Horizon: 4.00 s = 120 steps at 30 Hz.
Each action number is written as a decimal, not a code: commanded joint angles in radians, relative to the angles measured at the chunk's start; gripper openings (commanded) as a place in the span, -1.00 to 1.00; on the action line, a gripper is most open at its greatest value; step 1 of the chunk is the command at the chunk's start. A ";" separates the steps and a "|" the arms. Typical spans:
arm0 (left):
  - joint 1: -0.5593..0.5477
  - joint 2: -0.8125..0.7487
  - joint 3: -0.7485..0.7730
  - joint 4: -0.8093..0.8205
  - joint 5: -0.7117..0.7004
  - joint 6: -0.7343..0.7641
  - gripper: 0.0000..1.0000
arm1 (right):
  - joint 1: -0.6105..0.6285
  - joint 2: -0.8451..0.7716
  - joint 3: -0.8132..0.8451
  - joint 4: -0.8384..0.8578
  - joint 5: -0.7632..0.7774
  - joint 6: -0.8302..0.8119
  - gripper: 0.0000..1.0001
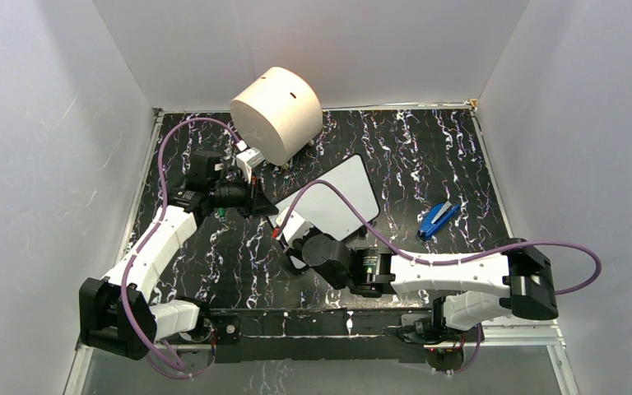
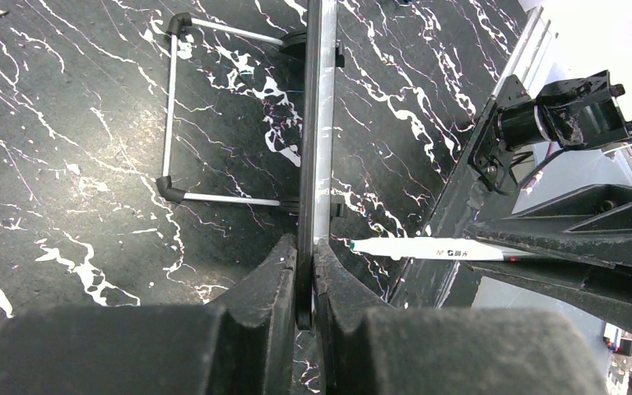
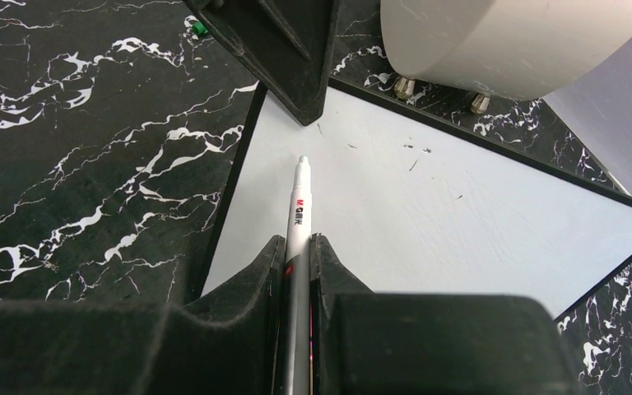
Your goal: Write a sentence on the whiteboard
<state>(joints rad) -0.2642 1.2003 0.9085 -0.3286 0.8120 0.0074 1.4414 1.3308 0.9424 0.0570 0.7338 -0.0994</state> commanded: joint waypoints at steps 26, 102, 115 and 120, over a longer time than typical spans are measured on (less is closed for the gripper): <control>-0.005 -0.006 -0.013 -0.024 -0.050 0.033 -1.00 | 0.006 0.054 0.093 0.066 0.023 -0.025 -1.00; -0.005 0.011 -0.009 -0.029 -0.052 0.037 -1.00 | 0.012 0.170 0.200 -0.105 0.042 -0.016 -1.00; -0.005 0.013 -0.005 -0.031 -0.053 0.037 -1.00 | 0.014 0.174 0.211 -0.211 -0.032 0.065 -1.00; -0.005 0.012 -0.005 -0.033 -0.055 0.039 -1.00 | 0.017 0.186 0.219 -0.232 -0.033 0.074 -1.00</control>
<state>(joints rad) -0.2649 1.2064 0.9085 -0.3256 0.7967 0.0113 1.4559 1.4944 1.1168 -0.1642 0.7166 -0.0544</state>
